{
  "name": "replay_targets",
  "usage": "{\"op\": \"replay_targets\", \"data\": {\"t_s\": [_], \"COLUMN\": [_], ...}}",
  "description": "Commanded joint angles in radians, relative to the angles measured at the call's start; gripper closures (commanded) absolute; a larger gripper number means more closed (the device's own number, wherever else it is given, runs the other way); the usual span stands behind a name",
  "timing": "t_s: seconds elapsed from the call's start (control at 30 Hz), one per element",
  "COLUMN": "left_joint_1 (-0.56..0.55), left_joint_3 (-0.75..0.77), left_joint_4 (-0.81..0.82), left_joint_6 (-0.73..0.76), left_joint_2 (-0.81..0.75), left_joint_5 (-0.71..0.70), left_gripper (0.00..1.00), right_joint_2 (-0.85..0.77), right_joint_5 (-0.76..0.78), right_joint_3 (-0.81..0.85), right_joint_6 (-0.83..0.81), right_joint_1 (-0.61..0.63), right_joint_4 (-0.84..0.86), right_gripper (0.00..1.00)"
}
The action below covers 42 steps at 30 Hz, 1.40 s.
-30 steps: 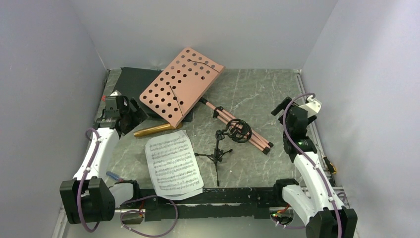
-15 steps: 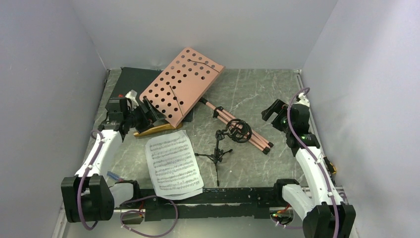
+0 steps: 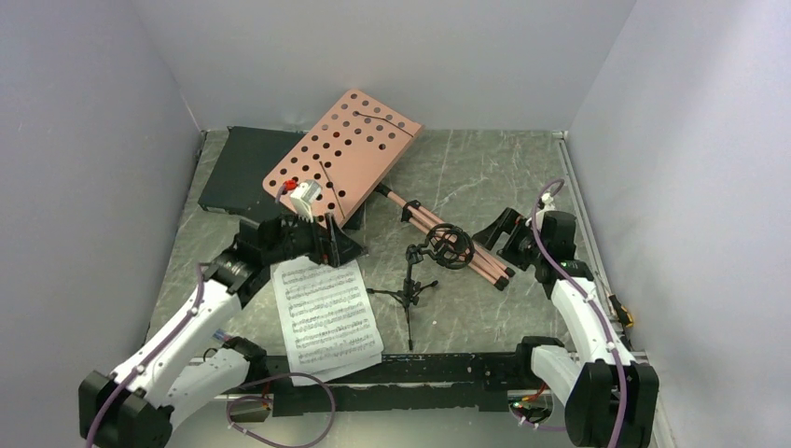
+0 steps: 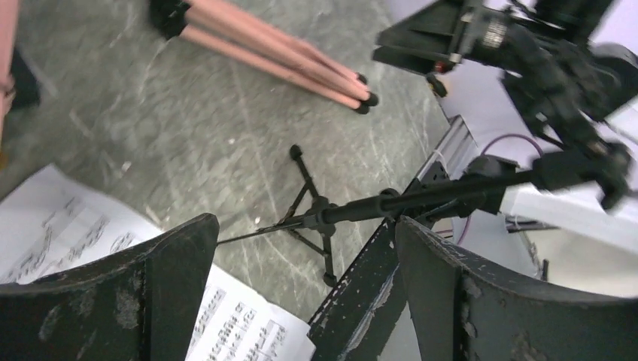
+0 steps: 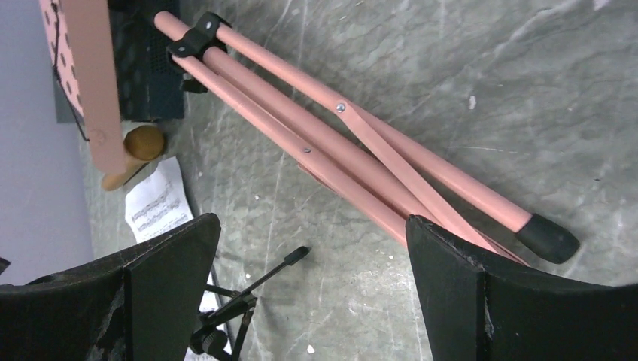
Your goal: Set up the instrument practice props
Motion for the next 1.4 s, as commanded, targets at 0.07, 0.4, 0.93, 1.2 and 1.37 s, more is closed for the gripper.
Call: {"op": "replay_targets", "data": {"t_s": [0.07, 0.4, 0.93, 1.2, 1.37], "left_joint_1": [-0.05, -0.291, -0.601, -0.647, -0.67], "left_joint_3": [-0.119, -0.116, 0.073, 0.107, 0.127], "left_joint_4": [0.318, 0.437, 0.415, 0.419, 0.348], "left_joint_6": [0.122, 0.39, 0.543, 0.544, 0.544], "left_joint_2": [-0.127, -0.062, 0.202, 0.25, 0.243], "left_joint_5": [0.163, 0.144, -0.33, -0.446, -0.524], "left_gripper": [0.06, 0.08, 0.33, 0.78, 0.95], "right_joint_2": [-0.019, -0.024, -0.022, -0.026, -0.033], "right_joint_5": [-0.122, -0.16, -0.222, -0.227, -0.227], "right_joint_3": [-0.039, -0.071, -0.068, -0.06, -0.049], "right_joint_6": [-0.006, -0.011, 0.002, -0.005, -0.01], "right_joint_1": [-0.006, -0.006, -0.006, -0.006, -0.006], "right_joint_4": [0.118, 0.14, 0.149, 0.13, 0.112], "right_gripper": [0.0, 0.0, 0.0, 0.0, 0.0]}}
